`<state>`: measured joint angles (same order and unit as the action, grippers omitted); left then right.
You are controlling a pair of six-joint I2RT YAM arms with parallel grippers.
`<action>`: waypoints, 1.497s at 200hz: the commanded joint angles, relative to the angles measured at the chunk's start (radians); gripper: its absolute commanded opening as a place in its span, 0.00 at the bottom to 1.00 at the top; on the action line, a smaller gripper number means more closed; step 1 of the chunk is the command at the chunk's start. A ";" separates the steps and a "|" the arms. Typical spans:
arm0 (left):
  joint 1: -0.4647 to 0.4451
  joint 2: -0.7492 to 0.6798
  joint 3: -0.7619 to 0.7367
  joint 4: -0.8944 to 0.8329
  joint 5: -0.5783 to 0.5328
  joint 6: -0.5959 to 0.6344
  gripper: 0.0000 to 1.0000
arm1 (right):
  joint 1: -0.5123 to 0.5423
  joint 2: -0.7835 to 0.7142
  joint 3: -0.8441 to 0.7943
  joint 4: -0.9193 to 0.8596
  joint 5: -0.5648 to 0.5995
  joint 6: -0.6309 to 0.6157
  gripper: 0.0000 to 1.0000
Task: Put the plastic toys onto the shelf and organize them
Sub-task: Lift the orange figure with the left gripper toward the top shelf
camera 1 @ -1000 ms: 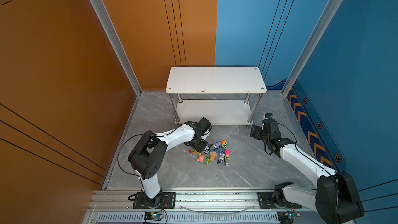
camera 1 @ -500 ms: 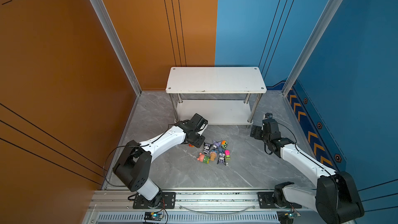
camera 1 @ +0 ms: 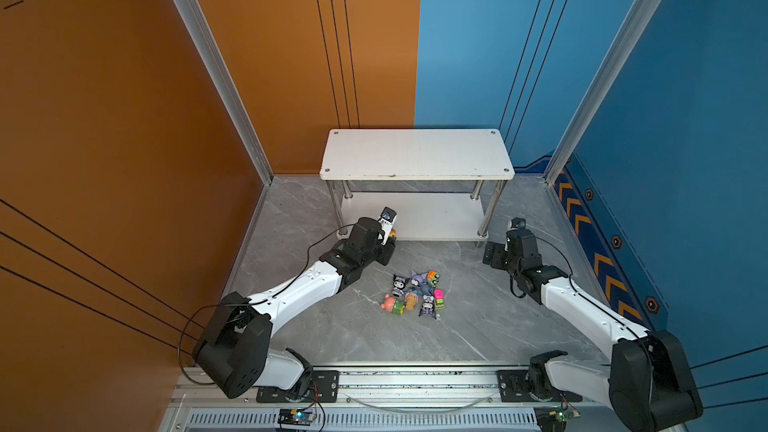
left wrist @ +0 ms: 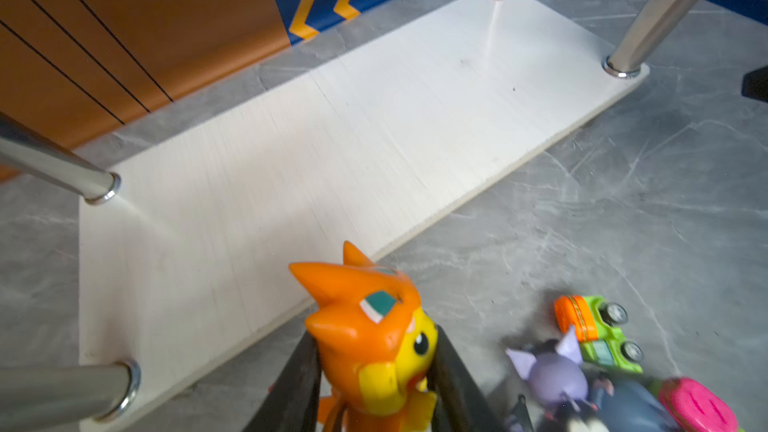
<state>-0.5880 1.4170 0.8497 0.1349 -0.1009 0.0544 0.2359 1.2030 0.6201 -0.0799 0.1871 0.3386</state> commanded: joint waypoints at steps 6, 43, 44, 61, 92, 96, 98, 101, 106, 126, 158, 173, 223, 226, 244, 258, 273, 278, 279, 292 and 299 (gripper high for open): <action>0.027 0.016 -0.009 0.222 0.001 0.074 0.19 | 0.001 0.001 0.007 -0.024 0.020 0.014 0.93; 0.047 -0.014 -0.008 0.232 0.096 0.078 0.19 | 0.002 0.009 0.012 -0.023 0.021 0.014 0.93; 0.046 -0.017 -0.008 0.229 0.100 0.078 0.19 | 0.002 0.009 0.011 -0.024 0.021 0.014 0.93; 0.019 -0.073 -0.019 0.164 0.121 0.087 0.19 | 0.001 0.013 0.014 -0.024 0.021 0.014 0.93; -0.011 -0.227 -0.079 0.038 0.109 0.090 0.19 | -0.001 0.022 0.020 -0.023 0.016 0.014 0.93; -0.012 -0.250 -0.086 0.022 0.105 0.089 0.19 | 0.000 0.024 0.021 -0.022 0.016 0.012 0.93; -0.012 -0.262 -0.090 0.014 0.103 0.088 0.19 | -0.001 0.027 0.021 -0.023 0.014 0.012 0.93; -0.012 -0.279 -0.095 0.002 0.101 0.088 0.18 | -0.001 0.028 0.022 -0.023 0.014 0.011 0.93; -0.012 -0.311 -0.097 -0.021 0.095 0.086 0.18 | 0.000 0.033 0.026 -0.022 0.012 0.011 0.93; -0.018 -0.426 -0.096 -0.105 0.067 0.063 0.18 | 0.001 0.050 0.035 -0.022 0.009 0.010 0.92; -0.032 -0.518 -0.008 -0.230 0.061 0.052 0.18 | 0.011 0.072 0.043 -0.012 0.002 0.012 0.92; -0.033 -0.525 0.062 -0.277 0.072 0.066 0.18 | 0.015 0.071 0.043 -0.013 0.008 0.011 0.92; 0.032 -0.390 0.364 -0.363 0.150 0.128 0.20 | 0.020 0.046 0.028 -0.013 0.015 0.013 0.92; 0.042 -0.376 0.378 -0.367 0.161 0.130 0.20 | 0.020 0.045 0.027 -0.013 0.015 0.012 0.92; 0.114 -0.291 0.496 -0.381 0.244 0.108 0.21 | 0.022 0.042 0.029 -0.017 0.015 0.013 0.92; 0.177 -0.225 0.582 -0.387 0.312 0.081 0.21 | 0.022 0.034 0.027 -0.021 0.018 0.009 0.92; 0.217 -0.157 0.654 -0.389 0.344 0.089 0.22 | 0.023 0.028 0.026 -0.021 0.021 0.007 0.92; 0.232 -0.131 0.676 -0.393 0.349 0.096 0.22 | 0.023 0.028 0.025 -0.022 0.021 0.005 0.92; 0.235 -0.125 0.682 -0.395 0.350 0.097 0.22 | 0.022 0.028 0.025 -0.022 0.021 0.004 0.92; 0.270 -0.062 0.744 -0.405 0.387 0.105 0.22 | 0.022 0.027 0.024 -0.024 0.025 0.001 0.92; 0.291 -0.032 0.774 -0.408 0.414 0.104 0.22 | 0.022 0.026 0.023 -0.025 0.026 0.002 0.92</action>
<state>-0.3481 1.3033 1.5242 -0.2409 0.1925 0.1505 0.2508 1.2522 0.6384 -0.0795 0.1871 0.3386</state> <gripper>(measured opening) 0.387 0.922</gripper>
